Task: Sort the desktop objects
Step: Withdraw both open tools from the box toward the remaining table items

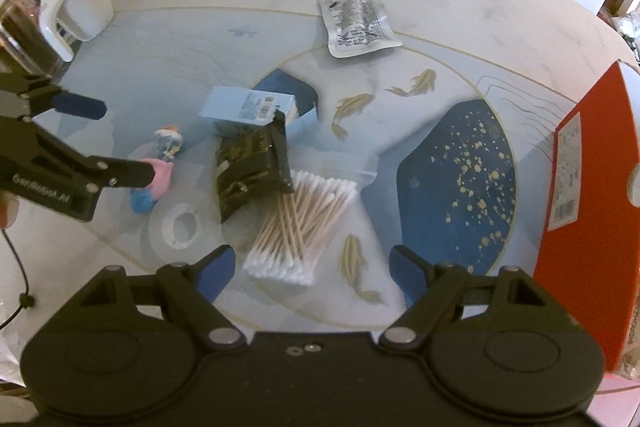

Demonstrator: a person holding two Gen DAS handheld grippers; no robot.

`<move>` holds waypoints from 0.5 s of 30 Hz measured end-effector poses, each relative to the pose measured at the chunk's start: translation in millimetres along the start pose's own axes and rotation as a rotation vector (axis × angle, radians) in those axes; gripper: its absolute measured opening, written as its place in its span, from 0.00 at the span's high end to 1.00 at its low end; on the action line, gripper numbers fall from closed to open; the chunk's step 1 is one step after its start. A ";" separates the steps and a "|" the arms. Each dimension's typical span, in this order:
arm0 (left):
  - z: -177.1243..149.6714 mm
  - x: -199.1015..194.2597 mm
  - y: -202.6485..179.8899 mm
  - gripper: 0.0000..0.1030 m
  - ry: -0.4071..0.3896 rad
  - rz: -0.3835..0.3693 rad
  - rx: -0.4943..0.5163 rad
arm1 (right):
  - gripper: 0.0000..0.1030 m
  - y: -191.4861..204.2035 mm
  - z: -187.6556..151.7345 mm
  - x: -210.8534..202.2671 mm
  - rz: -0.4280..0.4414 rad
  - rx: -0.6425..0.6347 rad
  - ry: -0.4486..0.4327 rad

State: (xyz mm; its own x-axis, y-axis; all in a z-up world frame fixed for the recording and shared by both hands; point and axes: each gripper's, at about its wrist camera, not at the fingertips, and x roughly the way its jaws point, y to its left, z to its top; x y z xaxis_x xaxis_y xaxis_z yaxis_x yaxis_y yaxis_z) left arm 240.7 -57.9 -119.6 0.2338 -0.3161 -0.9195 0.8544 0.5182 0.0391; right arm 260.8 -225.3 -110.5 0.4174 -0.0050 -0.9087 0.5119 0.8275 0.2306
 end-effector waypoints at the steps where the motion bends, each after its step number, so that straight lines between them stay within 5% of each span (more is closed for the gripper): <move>1: 0.8 1.3 -0.2 0.01 0.002 -0.003 -0.009 | 0.19 -0.3 1.3 3.0 0.000 0.001 0.002; 15: -4.5 17.3 -3.0 0.01 0.040 0.014 -0.070 | 0.22 0.9 15.8 33.9 -0.006 0.023 0.022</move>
State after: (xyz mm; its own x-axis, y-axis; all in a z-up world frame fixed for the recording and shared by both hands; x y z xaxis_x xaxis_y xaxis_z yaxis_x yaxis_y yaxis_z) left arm 240.0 -61.3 -137.4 0.2251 -0.2770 -0.9341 0.8162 0.5771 0.0256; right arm 287.3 -233.6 -135.7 0.3977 0.0026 -0.9175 0.5313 0.8146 0.2326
